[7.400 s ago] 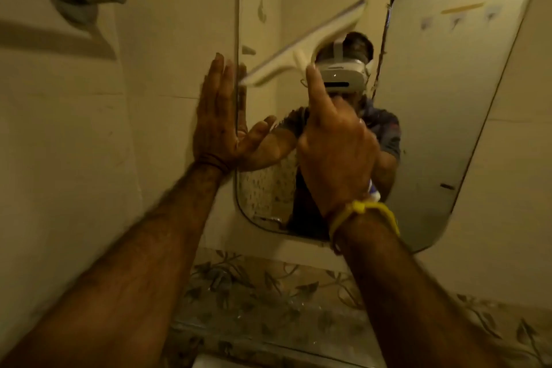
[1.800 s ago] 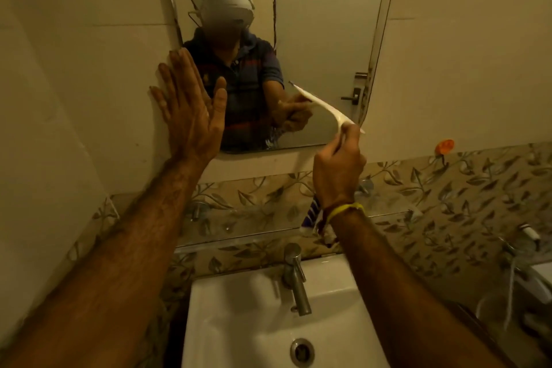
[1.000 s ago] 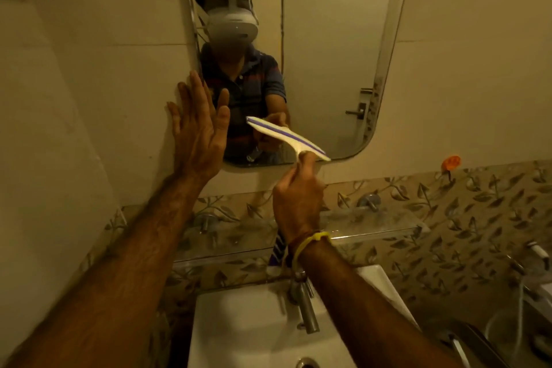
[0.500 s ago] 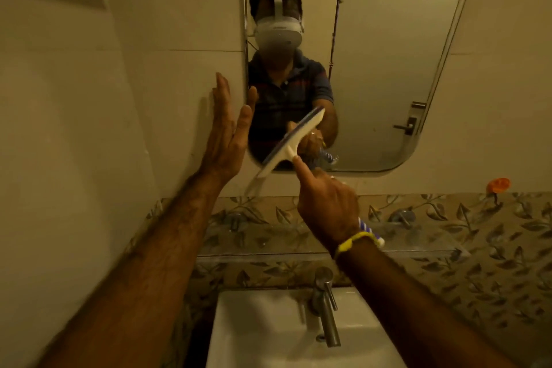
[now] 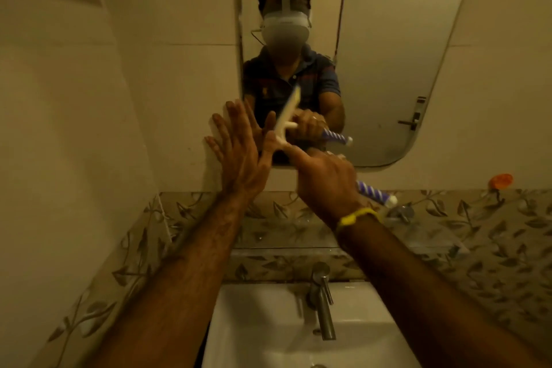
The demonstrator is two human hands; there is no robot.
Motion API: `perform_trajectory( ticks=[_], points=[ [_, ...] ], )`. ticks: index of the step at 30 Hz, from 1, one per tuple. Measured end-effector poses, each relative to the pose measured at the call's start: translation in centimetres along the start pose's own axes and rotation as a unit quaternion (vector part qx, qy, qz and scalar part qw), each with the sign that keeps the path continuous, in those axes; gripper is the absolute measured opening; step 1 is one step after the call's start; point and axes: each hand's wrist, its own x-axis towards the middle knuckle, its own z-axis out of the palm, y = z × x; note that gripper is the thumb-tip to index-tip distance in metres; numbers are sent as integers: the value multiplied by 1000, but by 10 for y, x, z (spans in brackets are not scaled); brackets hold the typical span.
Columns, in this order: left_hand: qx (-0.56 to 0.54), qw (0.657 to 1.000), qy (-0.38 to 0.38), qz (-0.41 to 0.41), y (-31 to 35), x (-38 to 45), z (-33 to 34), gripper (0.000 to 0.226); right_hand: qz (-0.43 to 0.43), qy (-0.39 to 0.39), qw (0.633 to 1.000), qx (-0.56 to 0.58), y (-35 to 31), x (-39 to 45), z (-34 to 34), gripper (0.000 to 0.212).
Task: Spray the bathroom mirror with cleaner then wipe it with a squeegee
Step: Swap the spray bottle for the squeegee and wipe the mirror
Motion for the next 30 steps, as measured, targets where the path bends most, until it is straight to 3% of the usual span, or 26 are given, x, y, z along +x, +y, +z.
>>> perform_trajectory(
  ticks=[6,8,10,17,24,30],
  points=[
    [-52,993,90,-48,10,3,11,83,-51,-32,998,12,10,19,-6,51],
    [-55,992,102,-55,14,2,9,81,-41,-28,999,-10,25,0,-8,50],
    [-34,989,109,-96,30,-11,20,80,-30,-73,997,-4,53,-26,-12,48],
    [-51,975,143,-163,49,8,26,84,-13,-91,994,-54,89,-32,-28,45],
    [-12,969,155,-191,59,8,32,88,68,-93,989,-97,157,-57,-56,38],
    [16,968,156,-195,79,9,35,91,203,-92,971,-86,204,-76,-81,32]
  ],
)
